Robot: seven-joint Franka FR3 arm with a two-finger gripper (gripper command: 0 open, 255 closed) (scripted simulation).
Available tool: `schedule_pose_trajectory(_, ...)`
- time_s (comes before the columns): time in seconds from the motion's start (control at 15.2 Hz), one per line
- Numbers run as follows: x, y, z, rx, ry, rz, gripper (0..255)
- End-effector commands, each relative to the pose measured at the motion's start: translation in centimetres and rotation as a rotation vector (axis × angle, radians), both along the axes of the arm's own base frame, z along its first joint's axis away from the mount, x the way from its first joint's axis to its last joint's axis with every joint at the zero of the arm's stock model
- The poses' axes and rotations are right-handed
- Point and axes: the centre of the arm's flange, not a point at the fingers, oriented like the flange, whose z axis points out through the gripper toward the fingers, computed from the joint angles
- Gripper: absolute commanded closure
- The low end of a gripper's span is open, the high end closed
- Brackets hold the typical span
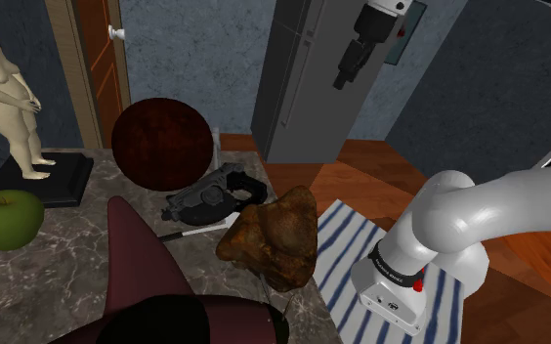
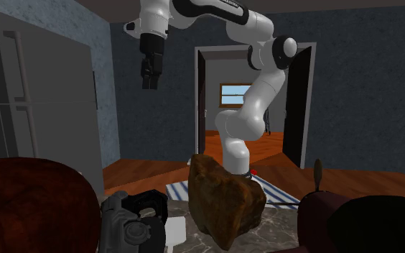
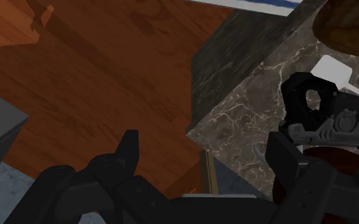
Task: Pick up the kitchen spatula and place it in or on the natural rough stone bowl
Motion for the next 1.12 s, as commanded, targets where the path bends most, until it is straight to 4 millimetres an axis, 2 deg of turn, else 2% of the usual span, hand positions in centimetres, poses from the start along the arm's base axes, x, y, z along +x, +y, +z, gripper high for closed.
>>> schedule_pose_trajectory(0.0,0.0,0.0,0.0,0.0,0.0,0.0,0)
schedule_pose_trajectory(0.53,6.1,6.4,-5.3,0.031,0.035,0.225,0)
schedule_pose_trajectory(1.06,10.4,14.0,-10.6,0.062,0.07,0.45,0)
